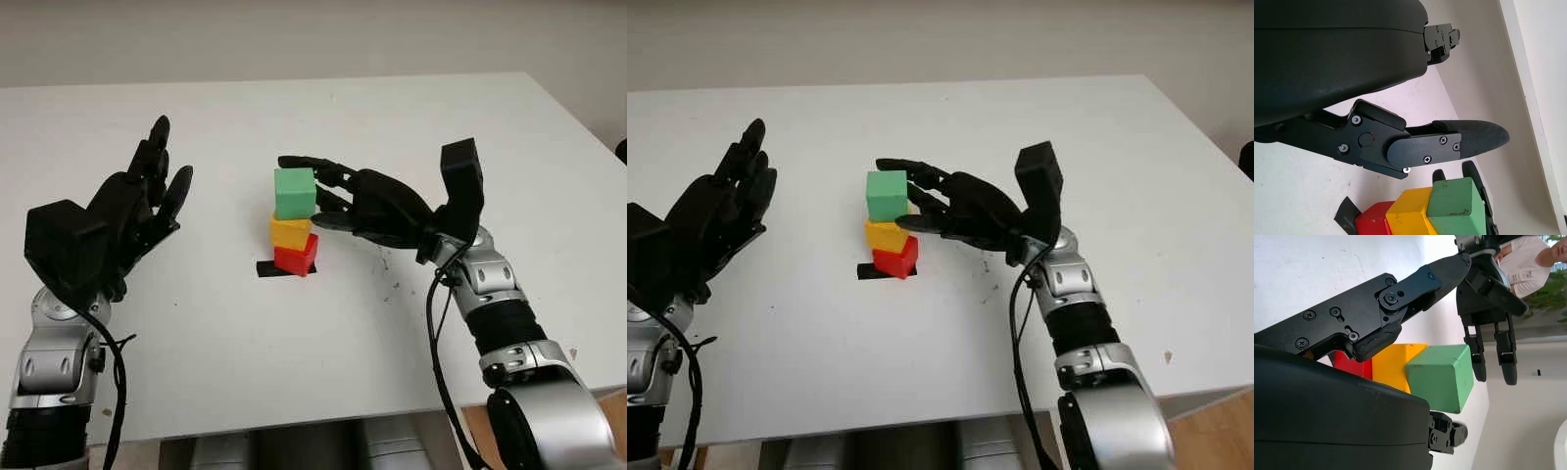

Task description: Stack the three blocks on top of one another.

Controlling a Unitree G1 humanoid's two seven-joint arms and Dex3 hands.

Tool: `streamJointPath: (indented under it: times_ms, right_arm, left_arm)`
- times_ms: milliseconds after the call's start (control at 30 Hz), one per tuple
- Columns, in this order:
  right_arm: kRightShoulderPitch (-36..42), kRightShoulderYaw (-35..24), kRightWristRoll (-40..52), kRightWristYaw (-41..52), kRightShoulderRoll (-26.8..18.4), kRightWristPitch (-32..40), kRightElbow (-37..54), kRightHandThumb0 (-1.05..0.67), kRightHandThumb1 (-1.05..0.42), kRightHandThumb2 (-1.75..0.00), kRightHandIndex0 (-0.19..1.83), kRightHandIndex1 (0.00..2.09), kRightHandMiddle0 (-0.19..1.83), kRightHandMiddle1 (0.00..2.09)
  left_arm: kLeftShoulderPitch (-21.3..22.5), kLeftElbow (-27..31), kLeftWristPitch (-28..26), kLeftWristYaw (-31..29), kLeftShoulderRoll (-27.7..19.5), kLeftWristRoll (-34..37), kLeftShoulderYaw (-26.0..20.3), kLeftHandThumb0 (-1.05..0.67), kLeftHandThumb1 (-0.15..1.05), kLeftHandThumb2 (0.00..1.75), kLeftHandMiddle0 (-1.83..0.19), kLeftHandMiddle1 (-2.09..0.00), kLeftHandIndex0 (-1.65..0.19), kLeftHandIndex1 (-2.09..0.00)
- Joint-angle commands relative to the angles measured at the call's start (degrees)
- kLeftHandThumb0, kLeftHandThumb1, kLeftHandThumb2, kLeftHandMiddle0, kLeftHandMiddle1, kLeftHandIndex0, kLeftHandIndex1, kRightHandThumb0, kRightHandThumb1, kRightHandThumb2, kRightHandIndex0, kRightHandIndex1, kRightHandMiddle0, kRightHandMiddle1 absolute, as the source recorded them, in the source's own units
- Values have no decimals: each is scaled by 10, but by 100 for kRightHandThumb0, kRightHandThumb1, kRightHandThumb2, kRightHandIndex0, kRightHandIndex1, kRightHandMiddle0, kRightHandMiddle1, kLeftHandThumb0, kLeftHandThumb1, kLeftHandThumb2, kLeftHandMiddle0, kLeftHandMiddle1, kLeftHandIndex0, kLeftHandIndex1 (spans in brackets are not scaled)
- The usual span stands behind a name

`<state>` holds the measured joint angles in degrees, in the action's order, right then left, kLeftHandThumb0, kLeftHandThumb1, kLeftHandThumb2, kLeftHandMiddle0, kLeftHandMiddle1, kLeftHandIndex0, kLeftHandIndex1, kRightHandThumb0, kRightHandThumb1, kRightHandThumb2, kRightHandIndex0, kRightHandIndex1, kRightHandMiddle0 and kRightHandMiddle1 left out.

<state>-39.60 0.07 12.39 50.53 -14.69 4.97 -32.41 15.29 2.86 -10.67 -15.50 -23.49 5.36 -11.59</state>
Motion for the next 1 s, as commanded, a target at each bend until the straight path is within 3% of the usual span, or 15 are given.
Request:
streamJointPath:
  times_ms: [0, 133, 233, 400, 600, 967]
  right_arm:
    - [12, -11, 8, -1, -10, -21, 32, -91, -85, -6, -19, 0, -19, 1]
    - [40, -25, -4, -60, -8, -68, 77, -96, -96, -10, -19, 0, -19, 0]
    - [55, -35, -15, -117, -4, -83, 98, -97, -104, -45, -19, 0, -19, 0]
    - [68, -58, -5, -196, 9, -70, 109, -89, -105, -70, -19, 0, -19, 0]
    - [77, -66, -17, -265, 17, -75, 86, -85, -105, -76, -19, 0, -19, 0]
    - [116, -68, -13, -298, 43, -100, 72, -81, -105, -81, -19, 0, -19, 0]
  left_arm:
    - [10, -3, 7, -2, -9, -2, -1, -80, 105, 53, 19, 0, 16, -5]
    - [12, -7, 8, -2, -7, 0, -2, -79, 105, 54, 19, 0, 16, -5]
    - [14, -12, 8, 0, -4, 2, -2, -79, 105, 54, 19, 0, 17, -5]
    - [17, -20, 6, 4, 0, 3, -1, -79, 105, 53, 19, 0, 16, -5]
    - [15, -27, 6, 14, 9, 2, 3, -79, 105, 53, 19, 0, 16, -5]
    - [-7, -42, 28, 31, 51, 11, 7, -78, 105, 55, 19, 0, 19, 0]
